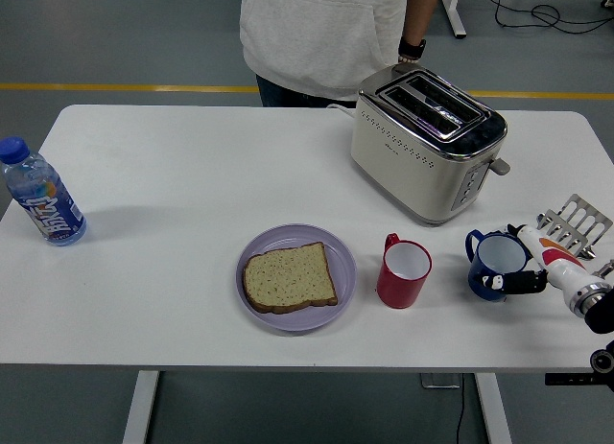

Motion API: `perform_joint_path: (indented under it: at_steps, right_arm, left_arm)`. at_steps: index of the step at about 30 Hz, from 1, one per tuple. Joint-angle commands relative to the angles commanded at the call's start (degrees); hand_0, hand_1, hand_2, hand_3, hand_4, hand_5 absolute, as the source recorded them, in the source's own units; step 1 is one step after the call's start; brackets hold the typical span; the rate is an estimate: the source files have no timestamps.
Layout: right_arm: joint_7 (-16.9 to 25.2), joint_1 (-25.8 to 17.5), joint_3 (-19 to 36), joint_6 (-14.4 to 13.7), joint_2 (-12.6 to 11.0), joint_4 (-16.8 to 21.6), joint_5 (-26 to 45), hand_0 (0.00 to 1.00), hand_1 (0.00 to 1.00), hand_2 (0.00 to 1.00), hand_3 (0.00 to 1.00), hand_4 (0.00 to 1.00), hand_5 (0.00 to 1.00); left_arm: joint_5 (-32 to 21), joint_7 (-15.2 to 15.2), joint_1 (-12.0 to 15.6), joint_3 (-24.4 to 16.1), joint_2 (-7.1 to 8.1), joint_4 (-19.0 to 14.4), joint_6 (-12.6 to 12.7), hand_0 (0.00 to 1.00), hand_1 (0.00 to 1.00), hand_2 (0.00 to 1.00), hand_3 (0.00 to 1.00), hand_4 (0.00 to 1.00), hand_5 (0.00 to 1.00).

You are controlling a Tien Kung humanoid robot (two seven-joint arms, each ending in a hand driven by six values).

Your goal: Pick up the cup,pour liquid into bread,place the cup on the desk

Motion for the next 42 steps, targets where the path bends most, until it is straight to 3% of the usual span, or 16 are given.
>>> perform_joint_path:
  at_steps: [42]
  right_arm:
    - [-0.04,0.77,-1.05,0.53,0.12,-0.78,0.25,0.472,0.456,0.566,0.574,0.677,0.07]
  left_arm:
    - [-1.0,-0.32,-0.63,0.52,-0.07,-0.1,0.04,0.695,0.709,0.711,0.567,0.251,0.998]
